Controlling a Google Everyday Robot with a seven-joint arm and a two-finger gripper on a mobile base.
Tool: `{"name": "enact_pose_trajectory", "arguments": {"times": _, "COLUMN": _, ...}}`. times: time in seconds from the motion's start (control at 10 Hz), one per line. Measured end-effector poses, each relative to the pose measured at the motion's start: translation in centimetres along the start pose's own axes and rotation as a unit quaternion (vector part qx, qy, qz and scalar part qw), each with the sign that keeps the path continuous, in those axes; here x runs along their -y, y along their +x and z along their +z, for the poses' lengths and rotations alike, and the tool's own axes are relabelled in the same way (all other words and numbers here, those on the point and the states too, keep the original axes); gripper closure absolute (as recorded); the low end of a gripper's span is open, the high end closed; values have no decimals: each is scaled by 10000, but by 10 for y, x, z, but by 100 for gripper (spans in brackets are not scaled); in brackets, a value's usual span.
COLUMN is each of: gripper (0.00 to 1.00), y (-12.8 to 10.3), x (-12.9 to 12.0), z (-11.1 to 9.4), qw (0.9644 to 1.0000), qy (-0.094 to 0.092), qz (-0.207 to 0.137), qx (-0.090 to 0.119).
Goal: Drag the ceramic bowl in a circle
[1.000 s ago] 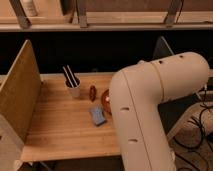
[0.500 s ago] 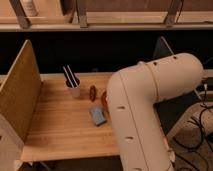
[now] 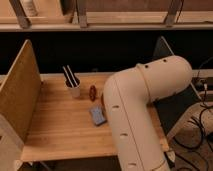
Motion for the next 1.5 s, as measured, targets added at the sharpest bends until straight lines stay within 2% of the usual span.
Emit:
{"name": "enact_pose_trajectory", "arguments": {"times": 0.2, "gripper": 22, "y": -11, "x": 7, "z": 8, "qw": 9997, "qy": 120, "qz": 47, "qx": 211}}
{"name": "enact_pose_trajectory", "arguments": {"times": 0.5, "gripper": 51, "y": -31, "x": 24, "z": 17, "qw": 9973, "qy": 403, "qz": -31, "qx": 610}}
{"name": "enact_pose_trajectory", "arguments": {"times": 0.7, "gripper": 67, "y": -36, "x": 32, "z": 19, "qw": 9959, "qy": 528, "qz": -87, "qx": 735}}
{"name": "enact_pose_trajectory", "arguments": {"times": 0.8, "gripper": 80, "y": -38, "x": 34, "z": 18, "qw": 9950, "qy": 617, "qz": -91, "qx": 782}}
{"name": "enact_pose_trajectory", "arguments": {"times": 1.0, "gripper": 98, "y": -39, "x": 48, "z": 16, "qw": 9927, "qy": 855, "qz": -173, "qx": 828}}
{"name": "enact_pose_trajectory", "arguments": {"times": 1.2, "gripper": 100, "y": -34, "x": 71, "z": 5, "qw": 9893, "qy": 1136, "qz": -476, "qx": 782}}
{"name": "enact_pose_trajectory", "arguments": {"times": 1.5, "gripper": 100, "y": -26, "x": 102, "z": -20, "qw": 9817, "qy": 1586, "qz": -855, "qx": 615}}
